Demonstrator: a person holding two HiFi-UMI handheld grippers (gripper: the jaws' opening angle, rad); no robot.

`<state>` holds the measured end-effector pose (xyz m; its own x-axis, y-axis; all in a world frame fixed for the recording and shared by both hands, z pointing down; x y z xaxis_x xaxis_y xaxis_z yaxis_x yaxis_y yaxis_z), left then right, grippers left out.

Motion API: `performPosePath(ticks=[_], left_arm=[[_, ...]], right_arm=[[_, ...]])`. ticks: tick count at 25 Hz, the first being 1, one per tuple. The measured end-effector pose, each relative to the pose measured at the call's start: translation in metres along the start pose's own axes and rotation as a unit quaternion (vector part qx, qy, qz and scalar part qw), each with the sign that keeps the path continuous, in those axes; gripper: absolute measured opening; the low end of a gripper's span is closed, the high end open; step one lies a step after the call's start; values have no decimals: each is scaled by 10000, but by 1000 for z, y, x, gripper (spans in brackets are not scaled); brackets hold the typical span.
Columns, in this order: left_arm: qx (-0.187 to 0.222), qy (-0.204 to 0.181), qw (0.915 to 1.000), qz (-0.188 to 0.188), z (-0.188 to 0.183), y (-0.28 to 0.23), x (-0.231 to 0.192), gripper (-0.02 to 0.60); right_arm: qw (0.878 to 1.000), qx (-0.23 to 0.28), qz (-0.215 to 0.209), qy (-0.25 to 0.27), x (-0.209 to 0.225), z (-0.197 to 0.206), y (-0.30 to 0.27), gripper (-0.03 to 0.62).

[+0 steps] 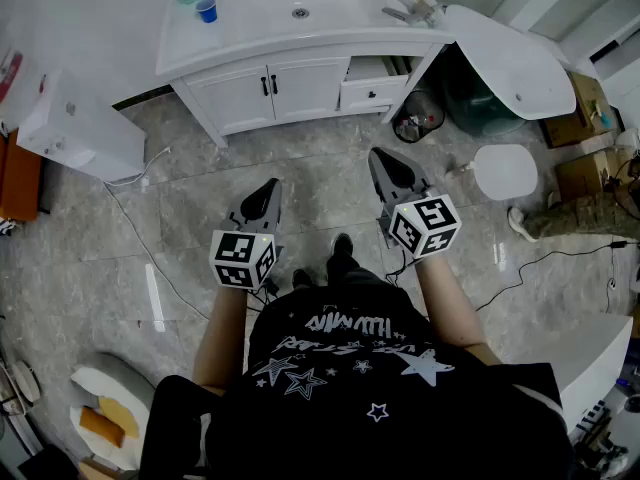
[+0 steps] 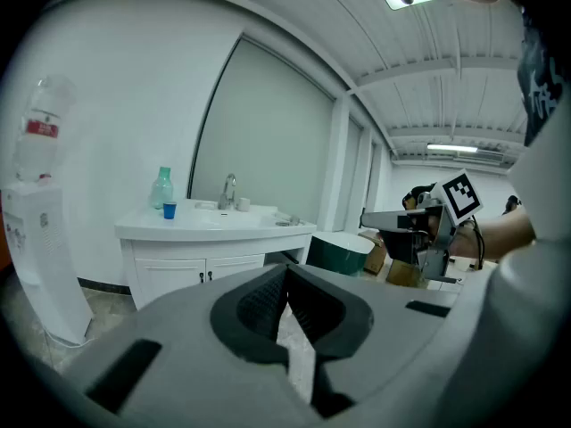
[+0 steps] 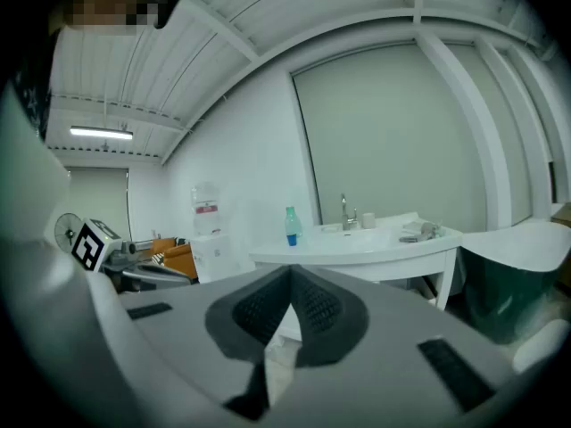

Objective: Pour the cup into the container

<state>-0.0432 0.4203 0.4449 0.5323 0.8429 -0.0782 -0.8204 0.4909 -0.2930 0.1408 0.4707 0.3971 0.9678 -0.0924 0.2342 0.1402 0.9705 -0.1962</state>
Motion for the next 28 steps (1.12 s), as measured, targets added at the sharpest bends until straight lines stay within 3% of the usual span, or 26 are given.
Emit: performPosePath(ticks=[5, 22, 24, 28], left_arm=[[0, 223, 9997, -130, 7, 15, -11, 9], [-144, 381, 9986, -351, 35, 70, -32, 9], [-168, 396, 9982, -418, 38, 75, -38, 9], [-176, 429, 9976, -510, 42, 83, -47, 9]], right_arm=[[10000, -19, -82, 39, -14, 0, -1, 6], [9997, -113, -199, -22, -50, 20, -11, 9], [9996, -121, -249, -23, -54, 23, -17, 65], [9991, -168, -387, 14, -63, 23, -32, 118]])
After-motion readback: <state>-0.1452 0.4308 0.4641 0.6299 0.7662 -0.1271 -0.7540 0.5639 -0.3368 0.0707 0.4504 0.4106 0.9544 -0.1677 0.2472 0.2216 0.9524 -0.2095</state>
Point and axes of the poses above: the fingertips, and each gripper's own axes: y backward along the fingers, x to its right, z out of its underside, the point moved 1 cm from there along y, backward along the fingers, and after that the axes turned 5 degrees about -y, right-handed, at the moved point
